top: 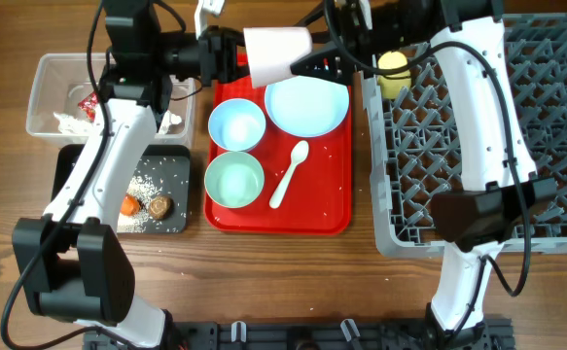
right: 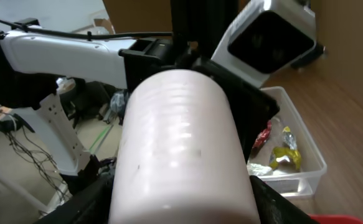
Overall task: Sort waste into correct bins and load items into the dishwasher rack
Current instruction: 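Carry the pink cup with the right gripper over the rack, then lower the pink cup into the rack and open the right gripper, then move the right gripper back to the light blue plate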
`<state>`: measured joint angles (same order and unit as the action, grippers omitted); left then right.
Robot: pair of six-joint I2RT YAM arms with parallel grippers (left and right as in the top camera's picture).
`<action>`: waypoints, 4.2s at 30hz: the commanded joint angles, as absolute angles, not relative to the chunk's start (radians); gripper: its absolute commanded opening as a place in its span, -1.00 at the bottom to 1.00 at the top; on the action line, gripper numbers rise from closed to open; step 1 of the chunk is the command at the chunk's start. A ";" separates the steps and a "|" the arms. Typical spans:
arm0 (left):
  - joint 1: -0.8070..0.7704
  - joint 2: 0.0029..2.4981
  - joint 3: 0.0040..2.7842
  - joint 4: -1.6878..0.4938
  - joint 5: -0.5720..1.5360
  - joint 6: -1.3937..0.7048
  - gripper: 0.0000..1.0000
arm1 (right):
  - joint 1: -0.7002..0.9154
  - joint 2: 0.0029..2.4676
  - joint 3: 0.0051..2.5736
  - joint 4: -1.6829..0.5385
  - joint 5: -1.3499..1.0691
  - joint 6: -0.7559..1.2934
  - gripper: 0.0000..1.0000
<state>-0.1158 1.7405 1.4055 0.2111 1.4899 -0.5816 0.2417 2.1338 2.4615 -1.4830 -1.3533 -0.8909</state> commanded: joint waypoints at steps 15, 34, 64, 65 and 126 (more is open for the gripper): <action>-0.002 1.747 1.411 0.303 1.477 -0.663 0.54 | 0.234 2.137 2.459 -1.417 -1.353 -0.781 -0.73; 0.030 1.747 1.410 0.269 1.423 -0.660 1.00 | -0.228 2.115 2.459 -1.290 0.048 0.081 -0.91; 0.030 1.747 1.410 0.269 1.423 -0.660 1.00 | -0.445 2.333 2.445 -1.178 -0.113 0.026 -0.91; 0.030 1.747 1.410 0.269 1.423 -0.660 1.00 | -0.445 2.338 2.441 -1.176 -0.112 0.025 -0.92; 0.030 1.747 1.410 0.269 1.423 -0.660 1.00 | 0.391 2.333 2.439 -1.348 -0.181 0.364 -0.32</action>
